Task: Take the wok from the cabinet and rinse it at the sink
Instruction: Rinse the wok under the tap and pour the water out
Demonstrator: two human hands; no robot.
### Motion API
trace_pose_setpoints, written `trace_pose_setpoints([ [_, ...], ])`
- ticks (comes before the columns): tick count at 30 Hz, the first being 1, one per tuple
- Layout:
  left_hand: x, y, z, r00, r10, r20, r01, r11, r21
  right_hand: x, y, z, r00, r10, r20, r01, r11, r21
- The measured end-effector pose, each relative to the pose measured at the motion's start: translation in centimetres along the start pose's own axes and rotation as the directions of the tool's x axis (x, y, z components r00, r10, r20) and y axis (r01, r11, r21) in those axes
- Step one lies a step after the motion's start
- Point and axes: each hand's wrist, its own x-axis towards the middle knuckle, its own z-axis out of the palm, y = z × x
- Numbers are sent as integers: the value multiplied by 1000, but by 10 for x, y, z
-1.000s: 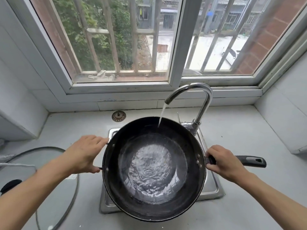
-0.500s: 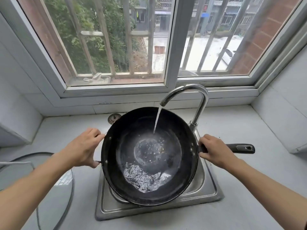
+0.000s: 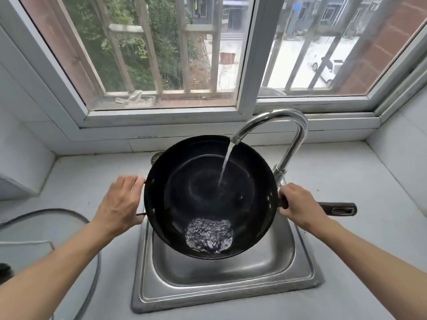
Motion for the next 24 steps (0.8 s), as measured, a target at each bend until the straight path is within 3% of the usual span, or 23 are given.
trace_pose_setpoints([
  [15,-42,13,34,991,-105,-85,99,992,-74,-53,0,30,997,-18,69,10,993,120],
  [24,-27,25,41,982,-132,-132,122,989,-79,-62,4,41,998,51,-48,-41,983,176],
])
